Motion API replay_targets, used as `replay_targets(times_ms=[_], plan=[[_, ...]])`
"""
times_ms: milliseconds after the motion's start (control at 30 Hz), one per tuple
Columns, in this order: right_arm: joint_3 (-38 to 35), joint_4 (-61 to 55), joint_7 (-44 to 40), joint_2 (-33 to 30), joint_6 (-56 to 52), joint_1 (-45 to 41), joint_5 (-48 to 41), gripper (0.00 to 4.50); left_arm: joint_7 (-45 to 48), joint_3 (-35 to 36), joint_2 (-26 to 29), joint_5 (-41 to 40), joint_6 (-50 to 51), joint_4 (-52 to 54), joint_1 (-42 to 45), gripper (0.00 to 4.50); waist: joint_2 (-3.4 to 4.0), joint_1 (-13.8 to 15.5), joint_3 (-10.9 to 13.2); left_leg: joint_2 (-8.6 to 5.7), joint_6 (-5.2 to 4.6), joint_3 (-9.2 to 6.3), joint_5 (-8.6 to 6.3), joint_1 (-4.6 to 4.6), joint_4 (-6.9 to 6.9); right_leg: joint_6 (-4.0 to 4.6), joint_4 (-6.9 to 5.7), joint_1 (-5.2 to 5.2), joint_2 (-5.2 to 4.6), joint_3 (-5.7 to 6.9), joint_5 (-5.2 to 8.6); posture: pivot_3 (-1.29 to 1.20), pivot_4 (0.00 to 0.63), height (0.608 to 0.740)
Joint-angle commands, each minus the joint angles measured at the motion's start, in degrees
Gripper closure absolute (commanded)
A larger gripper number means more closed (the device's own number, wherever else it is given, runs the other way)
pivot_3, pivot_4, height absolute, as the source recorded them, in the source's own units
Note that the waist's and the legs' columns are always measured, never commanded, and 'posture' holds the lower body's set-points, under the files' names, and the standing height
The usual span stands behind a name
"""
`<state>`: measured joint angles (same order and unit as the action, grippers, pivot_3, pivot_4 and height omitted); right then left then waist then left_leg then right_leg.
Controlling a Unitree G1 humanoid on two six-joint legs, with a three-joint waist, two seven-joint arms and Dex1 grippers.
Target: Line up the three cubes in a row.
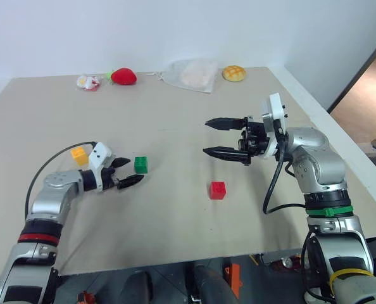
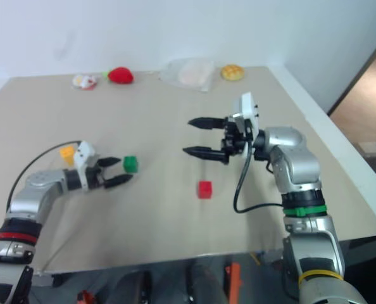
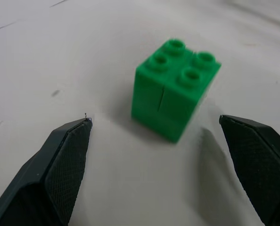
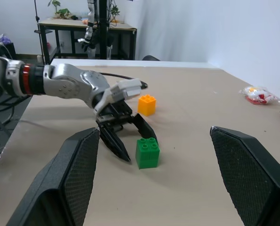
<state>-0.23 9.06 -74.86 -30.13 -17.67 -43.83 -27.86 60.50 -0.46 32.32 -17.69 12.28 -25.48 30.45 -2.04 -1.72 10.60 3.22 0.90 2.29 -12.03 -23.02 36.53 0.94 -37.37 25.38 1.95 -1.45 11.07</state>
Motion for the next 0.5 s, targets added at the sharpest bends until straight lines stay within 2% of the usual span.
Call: replay_targets(times_ms=[33,200,233,500], plan=[[-1.5,-2.6,0.6,-1.0,0.0,-0.2,-1.1,0.62,2.1,-0.8,-0.4,1.3,-1.9,-2.4,3.0,0.0,0.0,0.0,0.0,0.0,0.0,0.0,0.0,-0.01,0.0,0.0,0.0,0.0,0.01,0.0,0.0,0.0,0.15,0.74],[-1.5,-2.9,1.3,-1.5,-0.1,0.0,-0.9,0.62,4.0,-1.4,-1.4,2.1,-2.9,-6.0,5.3,0.0,0.0,0.0,0.0,0.0,0.0,-0.03,0.0,-0.04,-0.01,0.0,0.0,0.01,0.02,0.01,0.01,0.0,0.15,0.74],[-1.4,-3.0,1.4,-1.7,-0.1,0.2,-0.8,0.57,4.8,-1.4,-1.5,2.0,-2.9,-6.1,5.2,0.55,0.0,0.0,0.0,0.0,0.0,-0.03,0.0,-0.04,-0.01,0.0,0.0,0.01,0.02,0.01,0.01,0.0,0.15,0.74],[-1.1,-2.8,2.0,-1.7,0.0,0.1,-0.8,0.57,7.6,-1.9,-0.7,2.6,-2.0,-4.8,4.2,3.21,0.0,0.0,0.0,0.0,0.0,-0.04,0.0,-0.04,0.0,0.0,0.0,0.01,0.02,0.01,0.01,0.0,0.15,0.74]])
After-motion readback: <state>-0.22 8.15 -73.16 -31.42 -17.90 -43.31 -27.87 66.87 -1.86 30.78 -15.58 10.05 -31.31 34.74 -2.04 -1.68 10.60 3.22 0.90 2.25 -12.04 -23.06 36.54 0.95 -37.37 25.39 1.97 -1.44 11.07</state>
